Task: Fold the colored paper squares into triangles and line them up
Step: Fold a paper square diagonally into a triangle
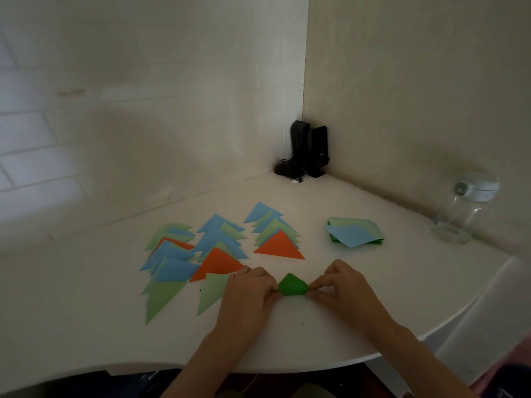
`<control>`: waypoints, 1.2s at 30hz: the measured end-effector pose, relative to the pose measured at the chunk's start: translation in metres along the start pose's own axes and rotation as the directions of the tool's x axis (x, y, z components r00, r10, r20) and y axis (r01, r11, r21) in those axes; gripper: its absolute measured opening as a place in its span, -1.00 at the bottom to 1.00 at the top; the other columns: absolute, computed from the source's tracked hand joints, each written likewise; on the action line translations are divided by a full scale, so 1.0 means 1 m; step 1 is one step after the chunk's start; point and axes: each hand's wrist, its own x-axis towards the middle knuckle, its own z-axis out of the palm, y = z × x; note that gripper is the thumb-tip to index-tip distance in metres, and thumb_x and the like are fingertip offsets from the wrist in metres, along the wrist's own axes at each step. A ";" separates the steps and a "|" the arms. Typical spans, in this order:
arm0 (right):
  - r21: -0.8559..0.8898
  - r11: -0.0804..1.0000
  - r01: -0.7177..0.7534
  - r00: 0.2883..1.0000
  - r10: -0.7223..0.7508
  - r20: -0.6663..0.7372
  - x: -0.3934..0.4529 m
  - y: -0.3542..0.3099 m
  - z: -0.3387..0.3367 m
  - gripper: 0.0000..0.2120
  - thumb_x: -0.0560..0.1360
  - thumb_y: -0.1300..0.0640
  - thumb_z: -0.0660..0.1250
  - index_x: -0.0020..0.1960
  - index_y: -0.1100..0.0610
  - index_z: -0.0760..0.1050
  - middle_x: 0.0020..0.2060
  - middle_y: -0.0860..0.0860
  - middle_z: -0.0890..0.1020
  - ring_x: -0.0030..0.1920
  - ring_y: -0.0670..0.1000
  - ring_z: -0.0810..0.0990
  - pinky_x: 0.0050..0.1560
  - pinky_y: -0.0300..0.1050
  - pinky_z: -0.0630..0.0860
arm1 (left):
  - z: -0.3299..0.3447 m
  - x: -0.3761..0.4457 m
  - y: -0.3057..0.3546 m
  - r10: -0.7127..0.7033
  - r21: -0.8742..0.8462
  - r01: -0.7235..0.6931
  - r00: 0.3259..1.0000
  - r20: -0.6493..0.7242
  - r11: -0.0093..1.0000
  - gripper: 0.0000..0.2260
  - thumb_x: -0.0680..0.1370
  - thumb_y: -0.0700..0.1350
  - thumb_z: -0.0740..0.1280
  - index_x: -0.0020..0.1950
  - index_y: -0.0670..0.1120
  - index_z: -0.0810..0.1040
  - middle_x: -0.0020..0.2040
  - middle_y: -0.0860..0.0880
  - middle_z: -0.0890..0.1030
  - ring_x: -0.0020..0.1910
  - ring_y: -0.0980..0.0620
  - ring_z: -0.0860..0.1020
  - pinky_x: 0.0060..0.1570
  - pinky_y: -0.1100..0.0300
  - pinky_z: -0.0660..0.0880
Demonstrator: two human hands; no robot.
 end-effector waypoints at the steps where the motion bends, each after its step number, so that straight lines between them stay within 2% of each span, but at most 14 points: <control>1: 0.016 1.000 -0.010 1.000 0.011 -0.025 -0.001 0.000 0.001 -0.88 0.38 -0.05 0.46 -0.11 -0.07 0.67 -0.22 -0.10 0.43 -0.25 -0.18 0.43 -0.21 -0.35 0.31 | 0.001 0.000 -0.002 -0.029 -0.028 0.028 0.999 -0.019 0.999 -0.95 0.36 -0.01 0.42 -0.26 0.05 0.60 -0.24 0.14 0.57 -0.24 0.07 0.45 -0.23 0.11 0.42; 4: 0.019 0.998 -0.054 0.998 0.055 -0.039 -0.002 0.000 0.003 -0.88 0.39 -0.07 0.44 -0.12 -0.07 0.65 -0.21 -0.10 0.45 -0.24 -0.17 0.45 -0.14 -0.28 0.40 | 0.004 -0.001 -0.001 -0.094 -0.060 0.092 0.995 -0.045 0.994 -0.91 0.38 -0.03 0.48 -0.26 0.05 0.58 -0.25 0.15 0.54 -0.21 0.09 0.43 -0.19 0.11 0.43; 7: -0.016 0.994 -0.112 0.993 0.112 -0.035 0.002 -0.003 0.006 -0.85 0.39 -0.16 0.39 -0.16 -0.10 0.61 -0.20 -0.09 0.46 -0.19 -0.11 0.49 -0.05 -0.17 0.45 | 0.010 0.001 0.004 -0.136 -0.032 0.134 0.989 -0.055 0.990 -0.85 0.39 0.02 0.47 -0.26 0.02 0.54 -0.27 0.12 0.49 -0.23 0.09 0.40 -0.21 0.17 0.38; 10: -0.068 0.982 -0.175 0.985 0.174 -0.024 0.007 -0.011 0.008 -0.79 0.39 -0.27 0.33 -0.27 -0.16 0.48 -0.19 -0.12 0.42 -0.17 -0.10 0.49 0.00 -0.10 0.45 | 0.016 0.004 0.012 -0.167 0.073 0.173 0.983 -0.083 0.982 -0.77 0.40 0.13 0.42 -0.28 0.02 0.48 -0.28 0.11 0.44 -0.25 0.08 0.34 -0.24 0.20 0.30; 14: -0.116 0.977 -0.181 0.983 0.177 -0.041 0.009 -0.013 0.011 -0.72 0.36 -0.34 0.31 -0.31 -0.17 0.39 -0.21 -0.15 0.39 -0.18 -0.11 0.48 0.00 -0.10 0.45 | 0.021 0.006 0.020 -0.191 0.199 0.207 0.977 -0.097 0.958 -0.70 0.41 0.23 0.30 -0.31 0.01 0.43 -0.30 0.05 0.46 -0.26 0.01 0.39 -0.30 0.13 0.33; 18: -0.091 0.973 -0.211 0.977 0.208 -0.042 0.010 -0.011 0.012 -0.71 0.33 -0.34 0.34 -0.33 -0.17 0.37 -0.24 -0.16 0.38 -0.19 -0.12 0.47 -0.02 -0.12 0.45 | 0.020 0.007 0.018 -0.260 0.173 0.261 0.965 -0.027 0.950 -0.72 0.48 0.24 0.26 -0.18 0.04 0.43 -0.16 0.07 0.46 -0.10 0.03 0.38 -0.13 0.15 0.31; 21: -0.057 0.975 -0.217 0.976 0.215 -0.030 0.011 -0.008 0.012 -0.71 0.32 -0.30 0.38 -0.35 -0.16 0.37 -0.23 -0.16 0.41 -0.18 -0.12 0.49 -0.03 -0.11 0.46 | 0.018 0.007 0.015 -0.251 0.094 0.251 0.968 -0.010 0.963 -0.77 0.49 0.18 0.28 -0.18 0.06 0.40 -0.16 0.09 0.44 -0.10 0.05 0.36 -0.11 0.16 0.31; 27: 0.085 0.975 -0.204 0.979 0.202 0.032 0.014 0.001 0.008 -0.78 0.30 -0.13 0.48 -0.31 -0.15 0.44 -0.17 -0.10 0.53 -0.14 -0.11 0.52 -0.06 -0.13 0.48 | 0.014 0.006 0.010 -0.234 -0.001 0.234 0.972 -0.009 0.972 -0.83 0.48 0.06 0.37 -0.19 0.02 0.44 -0.22 0.13 0.42 -0.17 0.10 0.33 -0.19 0.21 0.21; 30: 0.144 0.963 -0.229 0.973 0.223 0.055 0.016 0.004 0.006 -0.82 0.30 -0.02 0.51 -0.28 -0.11 0.50 -0.19 -0.08 0.56 -0.19 -0.13 0.52 -0.15 -0.24 0.45 | 0.014 0.006 0.004 -0.224 -0.125 0.223 0.975 0.005 0.967 -0.82 0.44 -0.07 0.44 -0.22 0.03 0.44 -0.26 0.12 0.47 -0.21 0.09 0.40 -0.19 0.20 0.33; 33: 0.155 0.966 -0.205 0.978 0.199 0.054 0.015 0.006 0.006 -0.86 0.33 0.03 0.50 -0.24 -0.05 0.53 -0.19 -0.08 0.57 -0.23 -0.18 0.48 -0.24 -0.35 0.35 | 0.009 0.005 -0.001 -0.246 -0.236 0.251 0.968 0.051 0.939 -0.83 0.41 -0.19 0.44 -0.24 0.01 0.48 -0.26 0.08 0.51 -0.21 0.07 0.48 -0.17 0.06 0.49; 36: 0.165 0.969 -0.185 0.983 0.183 0.031 0.012 0.005 0.007 -0.83 0.35 0.04 0.48 -0.27 -0.09 0.49 -0.19 -0.09 0.55 -0.23 -0.18 0.48 -0.22 -0.33 0.33 | 0.005 0.001 -0.001 -0.253 -0.251 0.258 0.966 0.049 0.933 -0.83 0.41 -0.29 0.41 -0.21 -0.02 0.52 -0.25 0.07 0.52 -0.20 0.08 0.49 -0.16 0.08 0.50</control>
